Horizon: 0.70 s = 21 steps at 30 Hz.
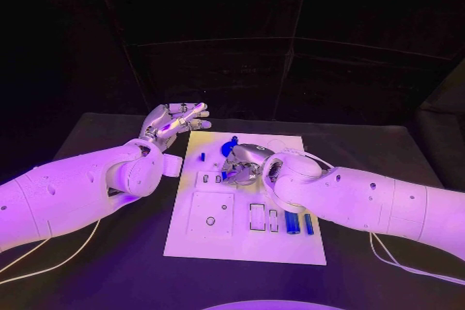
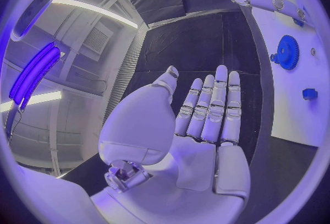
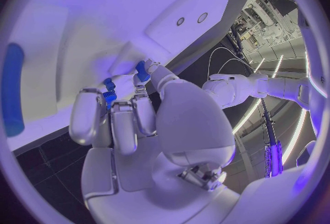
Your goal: Assemble the parts on the task board
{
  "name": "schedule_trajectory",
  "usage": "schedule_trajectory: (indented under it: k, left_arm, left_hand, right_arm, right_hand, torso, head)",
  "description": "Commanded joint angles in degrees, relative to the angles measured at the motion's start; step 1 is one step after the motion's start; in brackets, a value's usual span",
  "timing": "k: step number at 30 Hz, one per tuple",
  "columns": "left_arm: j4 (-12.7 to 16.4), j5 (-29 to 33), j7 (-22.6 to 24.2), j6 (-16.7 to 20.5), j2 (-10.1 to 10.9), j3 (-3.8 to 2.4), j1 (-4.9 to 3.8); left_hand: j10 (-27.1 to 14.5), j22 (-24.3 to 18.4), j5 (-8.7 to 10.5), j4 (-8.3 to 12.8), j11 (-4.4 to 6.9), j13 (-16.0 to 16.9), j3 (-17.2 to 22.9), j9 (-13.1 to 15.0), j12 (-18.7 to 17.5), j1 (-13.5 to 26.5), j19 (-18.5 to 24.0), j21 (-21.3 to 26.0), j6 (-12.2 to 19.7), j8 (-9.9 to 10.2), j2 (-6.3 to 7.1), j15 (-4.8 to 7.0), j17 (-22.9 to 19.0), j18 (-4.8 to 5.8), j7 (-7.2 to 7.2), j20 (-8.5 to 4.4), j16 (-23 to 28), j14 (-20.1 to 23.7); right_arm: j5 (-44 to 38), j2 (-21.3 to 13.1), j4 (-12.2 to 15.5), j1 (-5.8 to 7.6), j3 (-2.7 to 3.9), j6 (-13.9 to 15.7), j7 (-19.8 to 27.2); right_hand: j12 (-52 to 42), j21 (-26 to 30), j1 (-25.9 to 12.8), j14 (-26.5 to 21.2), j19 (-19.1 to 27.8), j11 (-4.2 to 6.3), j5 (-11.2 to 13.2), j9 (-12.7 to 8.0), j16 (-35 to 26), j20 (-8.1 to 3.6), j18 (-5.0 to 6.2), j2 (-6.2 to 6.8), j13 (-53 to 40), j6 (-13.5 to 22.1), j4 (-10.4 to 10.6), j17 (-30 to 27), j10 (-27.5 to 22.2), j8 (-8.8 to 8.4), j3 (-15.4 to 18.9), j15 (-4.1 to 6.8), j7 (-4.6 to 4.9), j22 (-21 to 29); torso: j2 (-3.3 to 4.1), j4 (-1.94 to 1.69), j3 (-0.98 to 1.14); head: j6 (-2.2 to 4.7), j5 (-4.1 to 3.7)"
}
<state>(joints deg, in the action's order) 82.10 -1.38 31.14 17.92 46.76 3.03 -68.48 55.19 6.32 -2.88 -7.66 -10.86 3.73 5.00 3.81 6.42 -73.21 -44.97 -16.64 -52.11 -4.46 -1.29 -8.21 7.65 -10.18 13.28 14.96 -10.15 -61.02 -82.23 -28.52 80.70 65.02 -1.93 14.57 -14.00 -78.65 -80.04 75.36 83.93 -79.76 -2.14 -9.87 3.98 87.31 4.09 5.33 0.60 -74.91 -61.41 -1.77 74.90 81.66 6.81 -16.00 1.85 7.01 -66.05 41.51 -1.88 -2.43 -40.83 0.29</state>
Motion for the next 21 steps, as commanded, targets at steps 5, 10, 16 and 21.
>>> schedule_trajectory:
  k: [5, 10, 16, 21]
  left_arm:
    - [0.0, -0.2, 0.1, -0.7, 0.0, -0.04, -0.09]
    - [0.0, -0.2, 0.1, -0.7, 0.0, -0.04, -0.09]
    - [0.0, -0.2, 0.0, -0.7, 0.0, -0.04, -0.09]
    - [0.0, -0.2, 0.0, -0.7, 0.0, -0.04, -0.09]
  left_hand:
    - [0.2, -0.1, -0.24, 0.4, -0.26, 0.0, 0.0, 0.0, -0.4, 0.1, 0.4, 0.3, -0.5, 0.3, -0.62, -0.25, 0.1, -0.37, 0.80, 0.19, 0.2, 0.0]
    - [0.2, -0.1, -0.24, 0.4, -0.26, 0.0, 0.0, 0.0, -0.4, 0.1, 0.4, 0.3, -0.5, 0.3, -0.62, -0.25, 0.1, -0.37, 0.80, 0.19, 0.2, 0.0]
    - [0.2, -0.1, -0.24, 0.4, -0.26, 0.0, 0.0, 0.0, -0.4, 0.1, 0.4, 0.3, -0.5, 0.3, -0.62, -0.25, 0.1, -0.37, 0.80, 0.19, 0.2, 0.0]
    - [0.2, -0.1, -0.24, 0.4, -0.26, 0.0, 0.0, 0.0, -0.4, 0.1, 0.4, 0.3, -0.5, 0.3, -0.62, -0.25, 0.1, -0.37, 0.80, 0.19, 0.2, 0.0]
  right_arm:
    - [-0.8, -0.2, 0.0, -0.25, -0.29, -2.5, -1.4]
    - [-0.8, -0.1, 0.1, -0.26, -0.29, -2.5, -1.4]
    - [-0.9, -0.2, 0.1, -0.26, -0.29, -2.5, -1.6]
    - [-1.0, -0.2, 0.1, -0.26, -0.29, -2.1, -1.6]
  right_hand:
    - [0.4, -0.1, -1.0, 4.2, 0.2, -0.23, -0.4, -0.1, -0.4, 0.12, -0.75, 0.46, -1.5, 0.4, 0.1, 6.0, -0.5, -0.44, -0.3, 0.00, 0.34, 0.1]
    - [0.5, 0.0, -1.4, 4.2, 0.2, -0.39, -0.4, -0.2, -0.5, 0.21, -0.74, 0.88, -1.4, 0.9, 0.1, 5.9, -0.6, -0.80, -0.3, -0.12, 0.54, 0.2]
    - [0.9, 0.1, -1.9, 4.2, 0.3, -0.64, -0.5, -0.2, -0.5, 0.36, -0.72, 1.38, -1.0, 1.7, 0.2, 5.8, -0.9, -1.28, -0.3, -0.31, 0.82, 0.4]
    - [1.4, 0.1, -2.6, 4.2, 0.3, -1.11, -1.0, -0.3, -0.5, 0.66, -0.72, 2.22, -0.5, 3.4, 0.3, 5.9, -1.3, -2.23, 0.0, -0.68, 1.39, 0.5]
  torso:
    - [0.02, -0.03, 0.00]
    - [0.01, -0.02, 0.01]
    - [0.01, -0.03, -0.01]
    - [0.03, -0.04, 0.00]
  head:
    - [-0.12, -0.02]
    - [-0.15, -0.07]
    - [-0.20, -0.06]
    - [-0.29, -0.04]
